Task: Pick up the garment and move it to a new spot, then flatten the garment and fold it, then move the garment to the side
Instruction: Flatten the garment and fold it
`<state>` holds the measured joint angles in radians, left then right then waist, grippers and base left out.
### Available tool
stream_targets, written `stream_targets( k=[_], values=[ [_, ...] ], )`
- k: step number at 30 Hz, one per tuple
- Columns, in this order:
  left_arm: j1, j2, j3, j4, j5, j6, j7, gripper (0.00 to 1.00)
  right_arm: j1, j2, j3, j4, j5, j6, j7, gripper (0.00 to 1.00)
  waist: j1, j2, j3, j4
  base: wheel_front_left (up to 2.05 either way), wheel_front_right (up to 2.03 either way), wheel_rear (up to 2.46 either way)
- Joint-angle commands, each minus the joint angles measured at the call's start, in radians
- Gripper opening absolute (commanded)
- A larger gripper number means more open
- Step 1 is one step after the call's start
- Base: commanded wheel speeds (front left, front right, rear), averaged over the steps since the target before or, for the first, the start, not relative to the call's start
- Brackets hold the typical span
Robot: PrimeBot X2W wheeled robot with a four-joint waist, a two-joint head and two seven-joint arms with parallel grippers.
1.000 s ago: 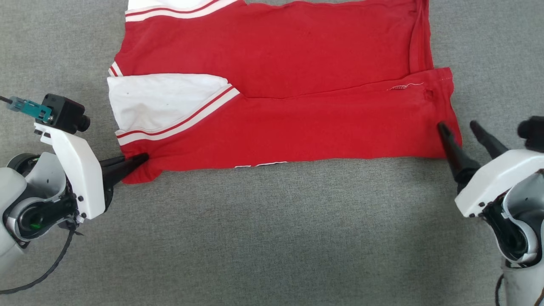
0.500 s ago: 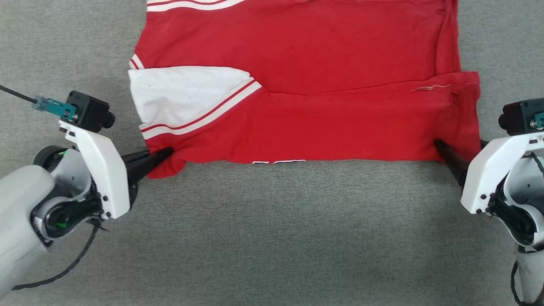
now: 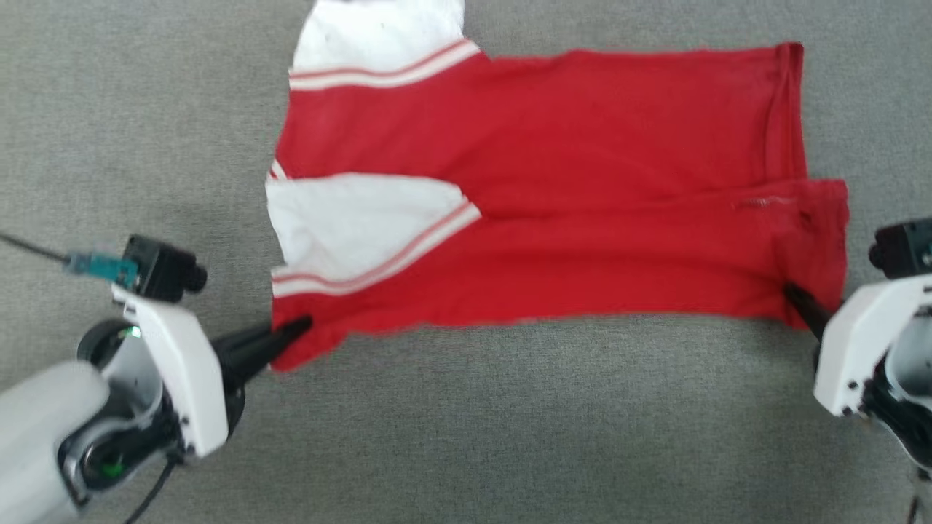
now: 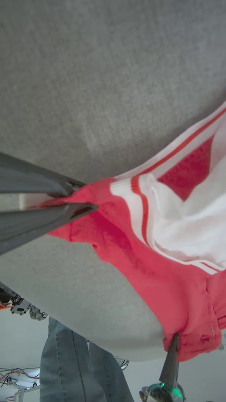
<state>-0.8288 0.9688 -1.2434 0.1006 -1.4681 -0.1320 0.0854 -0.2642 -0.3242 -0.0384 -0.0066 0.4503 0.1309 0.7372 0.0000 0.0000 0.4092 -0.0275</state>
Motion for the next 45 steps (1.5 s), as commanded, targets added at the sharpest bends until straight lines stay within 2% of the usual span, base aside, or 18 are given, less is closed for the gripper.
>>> stream_targets(
  k=[1,8,14,15,16,17,18,19,20,21,22,26,31,38,40,41,45],
  values=[
    [0.037,0.028,-0.009,-0.029,0.011,0.003,-0.024,0.00,0.040,-0.020,-0.009,-0.020,0.009,0.000,0.019,0.00,0.0000,0.0000,-0.005,0.005,0.00,0.00,0.00],
    [0.146,0.084,-0.022,-0.105,0.023,0.003,-0.120,0.00,0.135,-0.054,-0.029,-0.090,0.012,0.000,0.070,0.00,0.0000,0.0000,-0.016,0.007,0.00,0.00,0.00],
    [0.193,0.088,-0.026,-0.122,0.030,0.003,-0.154,0.00,0.183,-0.049,-0.067,-0.133,0.010,0.000,0.076,0.00,0.0000,0.0000,-0.020,0.010,0.00,0.00,0.00],
    [0.197,0.086,-0.025,-0.121,0.027,0.003,-0.160,0.00,0.187,-0.044,-0.075,-0.141,0.006,0.000,0.069,0.13,0.0000,0.0000,-0.021,0.010,0.00,0.00,0.00],
    [0.197,0.085,-0.025,-0.114,0.028,0.003,-0.167,0.00,0.188,-0.039,-0.080,-0.146,0.003,0.000,0.061,0.37,0.0000,0.0000,-0.022,0.009,0.00,0.00,0.00],
    [0.197,0.082,-0.023,-0.106,0.030,0.003,-0.176,0.05,0.187,-0.032,-0.085,-0.149,-0.003,0.000,0.049,0.73,0.0000,0.0000,-0.024,0.007,0.00,0.00,0.00],
    [0.198,0.077,-0.021,-0.103,0.025,0.003,-0.184,0.27,0.185,-0.024,-0.091,-0.151,-0.008,0.000,0.038,1.00,0.0000,0.0000,-0.024,0.006,0.00,0.00,0.00],
    [0.200,0.073,-0.020,-0.102,0.020,0.003,-0.192,0.42,0.182,-0.018,-0.091,-0.157,-0.015,0.000,0.021,1.00,0.0000,0.0000,-0.026,0.004,0.00,0.00,0.00],
    [0.199,0.074,-0.015,-0.100,0.017,0.003,-0.202,0.66,0.178,-0.010,-0.093,-0.161,-0.023,0.000,0.005,1.00,0.0000,0.0000,-0.027,0.002,0.00,0.00,0.00],
    [0.199,0.077,-0.010,-0.096,0.013,0.003,-0.215,0.95,0.175,-0.002,-0.093,-0.167,-0.033,0.000,-0.013,1.00,0.0000,0.0000,-0.028,-0.001,0.00,0.00,0.00],
    [0.201,0.082,-0.005,-0.092,0.008,0.003,-0.228,1.00,0.173,0.001,-0.088,-0.175,-0.048,0.000,-0.032,1.00,0.0000,0.0000,-0.030,-0.005,0.00,0.00,0.00],
    [0.191,0.110,0.027,-0.060,0.008,0.003,-0.283,1.00,0.166,0.028,-0.070,-0.208,-0.101,0.000,-0.140,1.00,0.0000,0.0000,-0.033,-0.026,0.00,0.00,0.00],
    [0.151,0.140,0.111,0.003,-0.003,0.011,-0.334,1.00,0.131,0.097,-0.036,-0.221,-0.161,0.000,-0.341,1.00,0.0000,0.0000,-0.023,-0.074,0.00,0.00,0.00],
    [0.027,0.113,0.249,0.136,0.022,0.009,-0.345,1.00,0.072,0.170,0.098,-0.181,-0.242,0.000,-0.621,1.00,0.0000,0.0000,0.025,-0.169,0.00,0.00,0.00],
    [-0.026,0.109,0.257,0.180,0.034,0.006,-0.312,1.00,0.062,0.183,0.136,-0.164,-0.254,0.000,-0.666,1.00,0.0000,0.0000,0.043,-0.199,0.00,0.00,0.00],
    [-0.085,0.105,0.260,0.226,0.052,0.003,-0.264,1.00,0.051,0.193,0.157,-0.149,-0.263,0.000,-0.696,1.00,0.0000,0.0000,0.062,-0.229,0.00,0.00,0.00],
    [-0.198,0.081,0.252,0.301,0.048,0.001,-0.121,1.00,0.048,0.218,0.176,-0.127,-0.263,0.000,-0.739,1.00,0.0000,0.0000,0.094,-0.277,0.00,0.00,0.00]
  ],
)
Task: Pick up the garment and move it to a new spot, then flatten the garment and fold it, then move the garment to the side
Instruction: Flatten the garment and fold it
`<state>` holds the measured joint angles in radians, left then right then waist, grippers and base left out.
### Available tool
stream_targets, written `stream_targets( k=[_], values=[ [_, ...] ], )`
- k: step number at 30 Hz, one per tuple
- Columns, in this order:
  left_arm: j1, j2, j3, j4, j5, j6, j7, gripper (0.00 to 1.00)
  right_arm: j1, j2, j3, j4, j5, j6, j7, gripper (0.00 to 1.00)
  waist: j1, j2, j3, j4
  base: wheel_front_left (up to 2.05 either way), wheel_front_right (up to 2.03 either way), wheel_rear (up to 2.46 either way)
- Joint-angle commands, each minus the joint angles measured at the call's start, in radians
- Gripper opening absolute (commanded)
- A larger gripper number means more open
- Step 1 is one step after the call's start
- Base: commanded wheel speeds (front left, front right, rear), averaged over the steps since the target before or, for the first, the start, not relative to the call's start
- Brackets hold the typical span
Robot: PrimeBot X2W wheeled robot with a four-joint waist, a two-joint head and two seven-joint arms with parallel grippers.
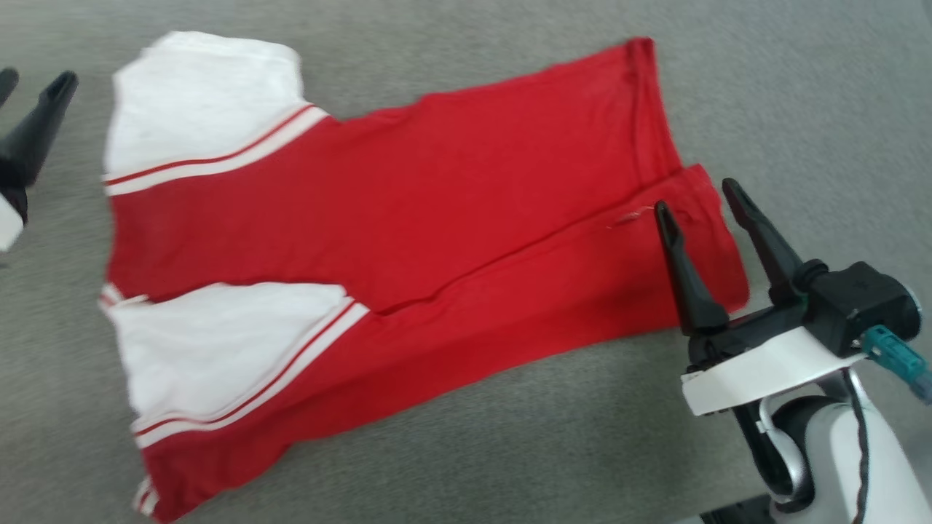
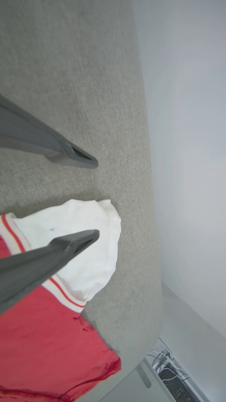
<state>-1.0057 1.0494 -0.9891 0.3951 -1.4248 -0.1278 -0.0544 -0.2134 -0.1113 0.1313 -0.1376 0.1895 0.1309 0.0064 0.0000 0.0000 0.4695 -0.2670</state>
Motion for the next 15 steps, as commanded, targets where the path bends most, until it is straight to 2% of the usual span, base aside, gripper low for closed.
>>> stream_targets(
  k=[1,8,12,13,14,15],
  values=[
    [-0.048,-0.007,-0.006,0.017,-0.002,-0.004,0.060,1.00,-0.004,0.010,0.008,0.006,-0.004,0.000,-0.018,1.00,0.0000,0.0000,0.040,-0.046,0.00,0.00,0.00],
    [-0.162,-0.024,-0.056,0.095,-0.052,-0.004,0.351,1.00,0.002,0.036,0.002,0.027,0.003,0.000,-0.071,1.00,0.0000,0.0000,0.063,-0.090,0.00,0.00,0.00],
    [-0.185,-0.025,-0.073,0.109,-0.066,-0.004,0.435,1.00,0.003,0.043,0.006,0.032,0.007,0.000,-0.082,1.00,0.0000,0.0000,0.069,-0.099,0.00,0.00,0.00],
    [-0.188,-0.027,-0.077,0.113,-0.072,-0.004,0.454,0.92,0.003,0.044,0.007,0.033,0.007,0.000,-0.084,1.00,0.0000,0.0000,0.071,-0.100,0.00,0.00,0.00],
    [-0.194,-0.029,-0.082,0.114,-0.071,-0.004,0.467,0.72,-0.001,0.045,0.007,0.034,0.008,0.000,-0.084,1.00,0.0000,0.0000,0.072,-0.101,0.00,0.00,0.00],
    [-0.200,-0.033,-0.081,0.109,-0.068,-0.004,0.469,0.31,-0.006,0.046,0.008,0.035,0.009,0.000,-0.082,1.00,0.0000,0.0000,0.074,-0.101,0.00,0.00,0.00]
  ],
)
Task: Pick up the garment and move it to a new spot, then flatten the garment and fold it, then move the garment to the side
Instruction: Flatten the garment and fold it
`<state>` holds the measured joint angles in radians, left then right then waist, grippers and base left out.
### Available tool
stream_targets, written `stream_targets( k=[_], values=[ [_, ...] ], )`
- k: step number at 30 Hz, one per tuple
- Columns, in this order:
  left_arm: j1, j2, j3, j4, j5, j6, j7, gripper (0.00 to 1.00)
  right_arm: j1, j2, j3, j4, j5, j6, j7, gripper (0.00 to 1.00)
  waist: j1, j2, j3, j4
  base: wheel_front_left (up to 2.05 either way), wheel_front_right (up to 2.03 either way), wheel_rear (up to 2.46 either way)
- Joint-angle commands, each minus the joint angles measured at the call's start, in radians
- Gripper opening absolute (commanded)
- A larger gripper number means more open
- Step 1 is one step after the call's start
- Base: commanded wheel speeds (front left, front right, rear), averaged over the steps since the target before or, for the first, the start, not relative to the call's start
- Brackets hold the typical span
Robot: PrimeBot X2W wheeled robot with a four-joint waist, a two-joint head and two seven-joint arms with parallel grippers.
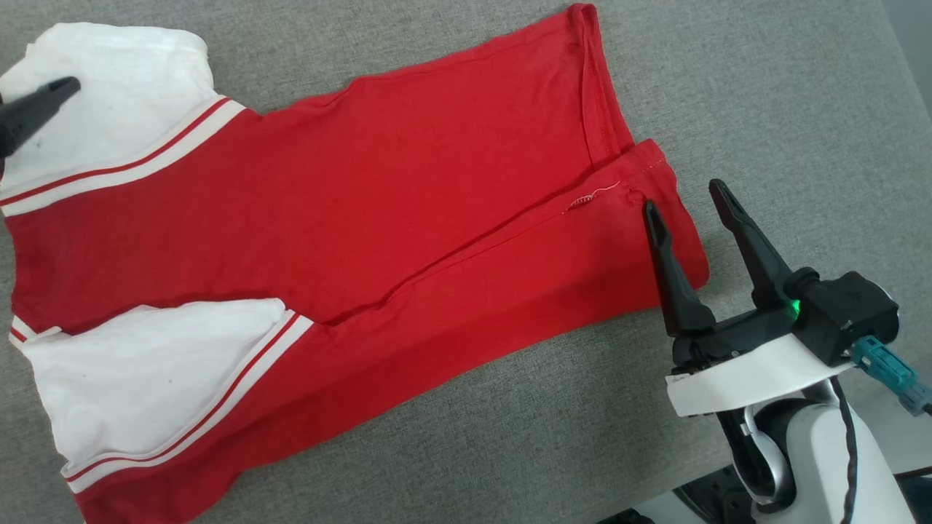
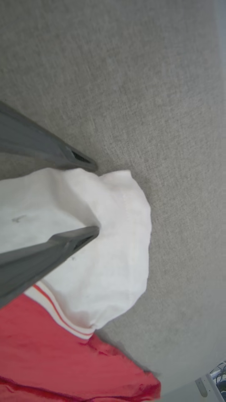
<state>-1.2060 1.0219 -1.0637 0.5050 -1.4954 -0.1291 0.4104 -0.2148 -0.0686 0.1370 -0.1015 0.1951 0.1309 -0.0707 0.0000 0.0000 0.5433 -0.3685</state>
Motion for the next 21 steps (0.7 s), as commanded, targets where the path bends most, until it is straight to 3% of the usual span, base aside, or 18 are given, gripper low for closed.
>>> stream_targets(
  k=[1,7,13,21],
  values=[
    [-0.004,-0.009,-0.002,0.000,-0.007,-0.002,0.002,0.00,-0.015,0.003,0.006,-0.001,0.004,0.000,0.002,1.00,0.0000,0.0000,0.001,0.001,0.00,0.00,0.00],
    [-0.026,-0.016,-0.020,-0.021,0.022,-0.002,-0.001,0.00,-0.161,-0.076,0.054,0.031,0.037,0.000,0.112,1.00,0.0000,0.0000,0.014,0.014,0.00,0.00,0.00],
    [-0.061,-0.053,-0.032,-0.060,0.045,-0.002,-0.023,0.00,-0.418,-0.197,0.086,0.188,0.149,0.000,0.313,1.00,0.0000,0.0000,0.044,0.066,0.00,0.00,0.00],
    [-0.106,-0.101,-0.062,-0.109,0.058,-0.002,-0.043,0.00,-0.689,-0.222,0.075,0.465,0.267,0.000,0.614,1.00,0.0000,0.0000,0.079,0.140,0.00,0.00,0.00]
  ],
)
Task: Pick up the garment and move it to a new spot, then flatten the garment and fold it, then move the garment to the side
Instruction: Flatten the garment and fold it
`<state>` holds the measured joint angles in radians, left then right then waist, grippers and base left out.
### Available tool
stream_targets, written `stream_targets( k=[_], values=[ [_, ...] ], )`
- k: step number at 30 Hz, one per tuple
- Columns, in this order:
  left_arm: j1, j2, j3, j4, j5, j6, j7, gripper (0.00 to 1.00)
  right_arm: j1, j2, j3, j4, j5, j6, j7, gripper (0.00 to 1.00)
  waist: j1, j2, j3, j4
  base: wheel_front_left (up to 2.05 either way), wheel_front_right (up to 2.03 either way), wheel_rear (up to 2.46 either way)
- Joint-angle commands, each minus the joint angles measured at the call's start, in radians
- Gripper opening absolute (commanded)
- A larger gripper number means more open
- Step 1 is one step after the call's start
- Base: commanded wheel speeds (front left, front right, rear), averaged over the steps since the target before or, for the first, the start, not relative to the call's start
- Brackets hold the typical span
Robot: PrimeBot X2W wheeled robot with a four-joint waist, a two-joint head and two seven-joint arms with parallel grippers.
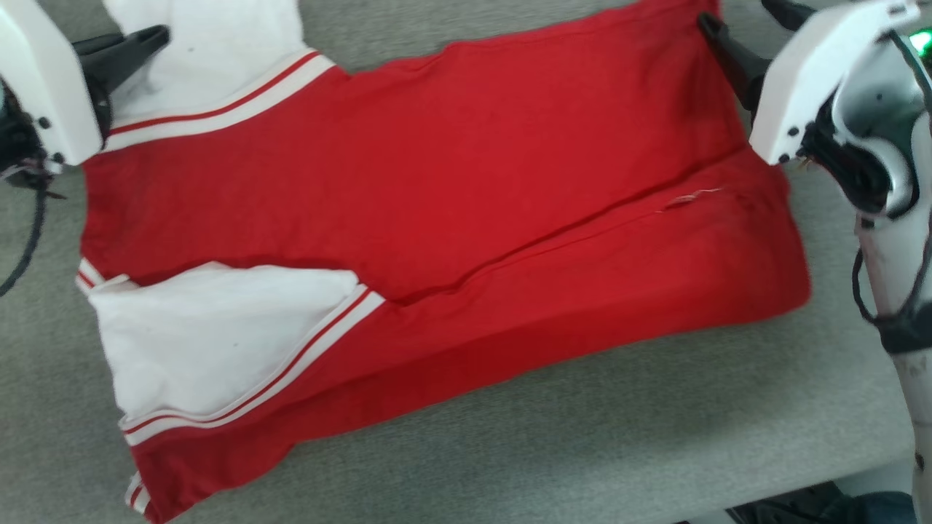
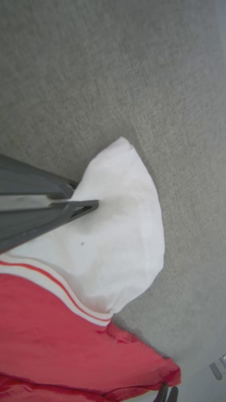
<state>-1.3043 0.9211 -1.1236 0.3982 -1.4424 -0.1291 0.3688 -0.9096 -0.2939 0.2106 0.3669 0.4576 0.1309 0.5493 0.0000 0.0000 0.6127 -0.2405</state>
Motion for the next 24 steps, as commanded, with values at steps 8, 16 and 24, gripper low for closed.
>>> stream_targets(
  k=[8,16,24],
  values=[
    [-0.029,-0.028,-0.038,-0.027,0.008,-0.002,-0.037,0.00,-0.084,0.021,0.023,0.144,0.008,0.000,0.174,0.77,0.0000,0.0000,0.016,0.050,0.00,0.00,0.00],
    [-0.018,-0.060,-0.048,-0.076,-0.021,-0.003,-0.157,0.00,-0.076,-0.008,0.001,0.111,0.005,0.000,0.105,0.00,0.0000,0.0000,-0.048,0.097,0.00,0.00,0.00],
    [0.052,-0.016,-0.064,-0.213,-0.040,-0.003,-0.291,0.00,0.050,-0.073,0.001,-0.033,0.041,0.000,0.077,0.00,0.0000,0.0000,-0.146,0.156,0.00,0.00,0.00]
  ],
)
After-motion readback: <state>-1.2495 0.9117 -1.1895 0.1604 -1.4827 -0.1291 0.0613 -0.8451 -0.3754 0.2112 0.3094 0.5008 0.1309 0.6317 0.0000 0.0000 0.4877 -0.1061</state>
